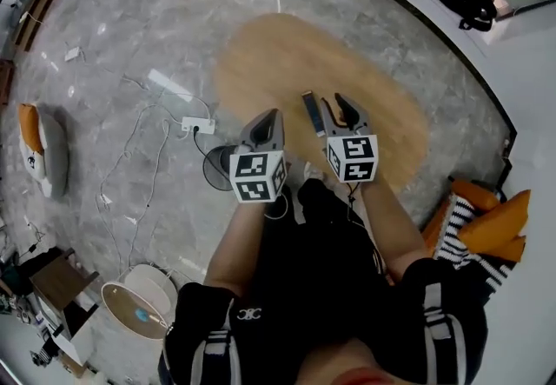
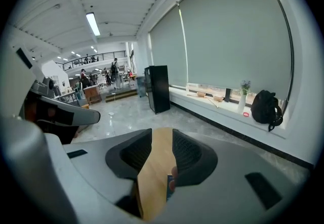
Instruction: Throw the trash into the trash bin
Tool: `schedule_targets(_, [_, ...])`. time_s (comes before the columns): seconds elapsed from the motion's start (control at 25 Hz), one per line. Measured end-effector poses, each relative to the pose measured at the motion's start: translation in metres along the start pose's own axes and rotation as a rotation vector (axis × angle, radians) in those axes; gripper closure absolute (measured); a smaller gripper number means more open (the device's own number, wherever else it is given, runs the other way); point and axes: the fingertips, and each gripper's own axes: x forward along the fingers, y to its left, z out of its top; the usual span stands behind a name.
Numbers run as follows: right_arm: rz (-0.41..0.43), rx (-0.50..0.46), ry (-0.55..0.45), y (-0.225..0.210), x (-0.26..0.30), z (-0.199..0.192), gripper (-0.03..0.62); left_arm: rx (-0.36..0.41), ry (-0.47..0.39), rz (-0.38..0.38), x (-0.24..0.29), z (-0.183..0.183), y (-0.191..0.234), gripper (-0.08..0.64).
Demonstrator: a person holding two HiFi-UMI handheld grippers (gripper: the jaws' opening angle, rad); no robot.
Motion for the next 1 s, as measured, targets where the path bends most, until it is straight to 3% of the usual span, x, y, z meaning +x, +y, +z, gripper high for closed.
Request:
schedule_targets(0.68, [0.019, -0.018, 0.305, -0.010, 0.151, -0.252, 0.471, -0.081, 0.237, 0.018, 0.109, -0.237, 0.072, 0.548])
schedule_targets(1.0, [-0.011, -0.052, 0.387, -0.027, 0.193, -0.319, 0.429, -0.094, 0.291, 0.001, 0.140, -0.305, 0.088, 0.548])
